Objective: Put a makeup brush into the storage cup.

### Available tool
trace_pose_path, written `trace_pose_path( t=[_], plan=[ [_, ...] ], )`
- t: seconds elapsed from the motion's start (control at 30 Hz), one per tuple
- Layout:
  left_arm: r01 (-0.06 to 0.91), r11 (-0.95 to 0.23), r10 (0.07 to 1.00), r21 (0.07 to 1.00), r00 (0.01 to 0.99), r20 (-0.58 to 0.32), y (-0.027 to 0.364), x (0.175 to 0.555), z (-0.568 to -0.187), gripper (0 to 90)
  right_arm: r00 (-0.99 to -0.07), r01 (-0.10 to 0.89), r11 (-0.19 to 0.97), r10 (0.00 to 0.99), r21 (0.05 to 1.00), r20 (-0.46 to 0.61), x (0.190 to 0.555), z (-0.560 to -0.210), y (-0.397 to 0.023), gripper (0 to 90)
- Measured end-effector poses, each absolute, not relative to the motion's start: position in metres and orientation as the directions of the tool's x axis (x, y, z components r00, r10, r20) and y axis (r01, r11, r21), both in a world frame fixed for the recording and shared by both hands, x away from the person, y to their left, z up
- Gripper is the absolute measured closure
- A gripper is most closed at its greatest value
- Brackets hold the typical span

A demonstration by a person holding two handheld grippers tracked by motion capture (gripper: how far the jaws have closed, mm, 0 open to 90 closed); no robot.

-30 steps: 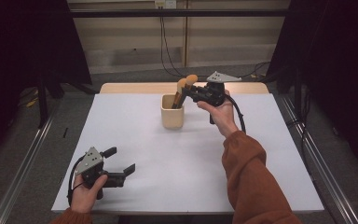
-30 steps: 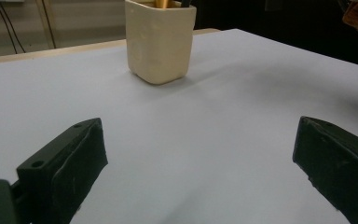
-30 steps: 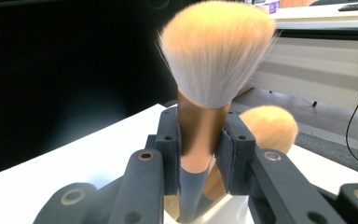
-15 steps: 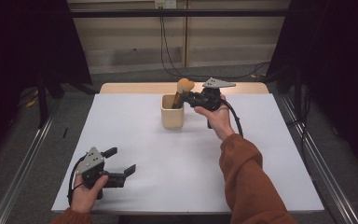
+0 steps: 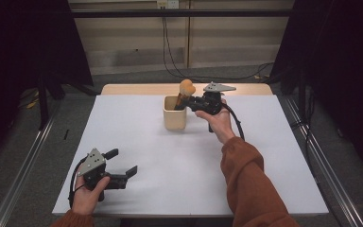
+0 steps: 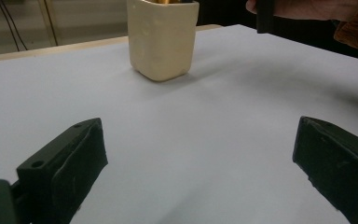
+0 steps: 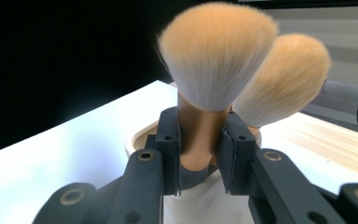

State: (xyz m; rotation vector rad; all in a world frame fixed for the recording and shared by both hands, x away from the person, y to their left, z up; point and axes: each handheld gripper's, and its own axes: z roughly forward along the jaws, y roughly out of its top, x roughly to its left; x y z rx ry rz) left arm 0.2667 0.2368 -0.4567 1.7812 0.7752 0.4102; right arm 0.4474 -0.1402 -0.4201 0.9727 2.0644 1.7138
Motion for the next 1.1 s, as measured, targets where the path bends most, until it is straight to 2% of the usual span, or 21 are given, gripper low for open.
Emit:
trace_pose_path(
  t=[0.23,0.67,0.8,0.97,1.1],
  plan=[
    [0.306,-0.187,0.681,0.933,0.726,-0.102,0.235,0.269,-0.457,2.5,-0.73,0.303,0.079,0.66,0.95,0.178,0.447,-0.423,-0.14,70.2],
    [0.302,-0.192,0.674,0.934,0.732,-0.099,0.234,0.269,-0.457,2.5,-0.691,0.296,0.076,0.705,0.952,0.158,0.439,-0.421,-0.146,30.4],
    [0.3,-0.182,0.675,0.936,0.731,-0.103,0.234,0.267,-0.456,2.5,-0.679,0.289,0.079,0.719,0.954,0.147,0.433,-0.419,-0.153,13.8],
    [0.295,-0.181,0.677,0.938,0.73,-0.099,0.235,0.265,-0.455,2.5,-0.66,0.291,0.055,0.734,0.955,0.159,0.424,-0.417,-0.16,2.1],
    [0.296,-0.179,0.679,0.938,0.727,-0.099,0.236,0.265,-0.455,2.5,-0.652,0.299,0.04,0.738,0.954,0.173,0.419,-0.418,-0.162,0.1]
  ],
)
